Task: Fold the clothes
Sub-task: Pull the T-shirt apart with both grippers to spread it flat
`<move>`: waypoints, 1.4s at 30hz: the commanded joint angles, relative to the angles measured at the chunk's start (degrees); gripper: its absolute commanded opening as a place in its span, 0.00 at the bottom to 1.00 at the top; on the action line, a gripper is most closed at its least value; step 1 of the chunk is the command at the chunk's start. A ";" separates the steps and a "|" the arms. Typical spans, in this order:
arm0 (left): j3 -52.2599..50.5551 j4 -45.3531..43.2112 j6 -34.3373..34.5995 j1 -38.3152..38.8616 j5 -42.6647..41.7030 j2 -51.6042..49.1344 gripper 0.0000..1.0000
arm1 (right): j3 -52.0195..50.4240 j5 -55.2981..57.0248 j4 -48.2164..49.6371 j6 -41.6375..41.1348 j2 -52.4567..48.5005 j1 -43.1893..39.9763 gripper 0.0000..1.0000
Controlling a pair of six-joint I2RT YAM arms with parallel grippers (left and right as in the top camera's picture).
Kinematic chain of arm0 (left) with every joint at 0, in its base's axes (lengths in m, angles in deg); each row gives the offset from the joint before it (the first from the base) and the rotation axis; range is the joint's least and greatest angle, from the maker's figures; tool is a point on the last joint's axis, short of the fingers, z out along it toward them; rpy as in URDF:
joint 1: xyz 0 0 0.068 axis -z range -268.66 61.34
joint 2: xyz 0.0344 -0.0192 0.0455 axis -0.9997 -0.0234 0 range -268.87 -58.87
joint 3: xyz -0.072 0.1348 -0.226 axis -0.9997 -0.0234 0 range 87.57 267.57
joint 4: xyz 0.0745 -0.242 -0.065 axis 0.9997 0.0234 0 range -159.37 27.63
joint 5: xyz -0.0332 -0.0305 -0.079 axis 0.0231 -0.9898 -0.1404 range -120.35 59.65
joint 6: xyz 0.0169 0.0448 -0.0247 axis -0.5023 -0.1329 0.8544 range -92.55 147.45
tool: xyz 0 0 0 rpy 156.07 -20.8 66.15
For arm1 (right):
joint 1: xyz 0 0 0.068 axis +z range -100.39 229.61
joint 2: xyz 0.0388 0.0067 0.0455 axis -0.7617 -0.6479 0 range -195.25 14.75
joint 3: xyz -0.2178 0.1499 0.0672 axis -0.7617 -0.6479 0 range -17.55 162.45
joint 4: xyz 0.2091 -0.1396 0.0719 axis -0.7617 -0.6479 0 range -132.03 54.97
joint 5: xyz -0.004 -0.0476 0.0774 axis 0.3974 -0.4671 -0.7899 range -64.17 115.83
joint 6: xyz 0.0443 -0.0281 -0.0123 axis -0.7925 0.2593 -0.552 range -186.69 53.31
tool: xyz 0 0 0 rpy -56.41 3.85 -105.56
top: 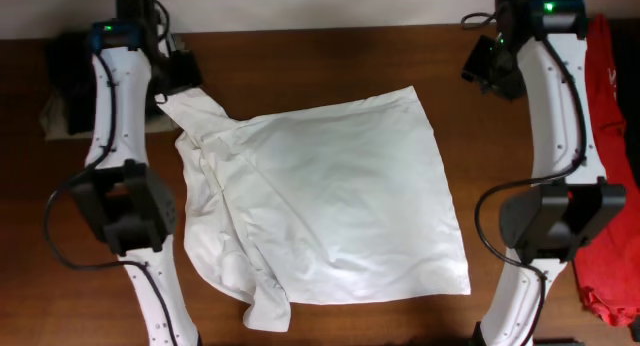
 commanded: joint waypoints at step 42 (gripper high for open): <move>-25.40 14.91 -0.70 1.38 -0.44 21.14 0.99 | -27.74 -7.26 31.21 13.86 -12.04 12.39 0.04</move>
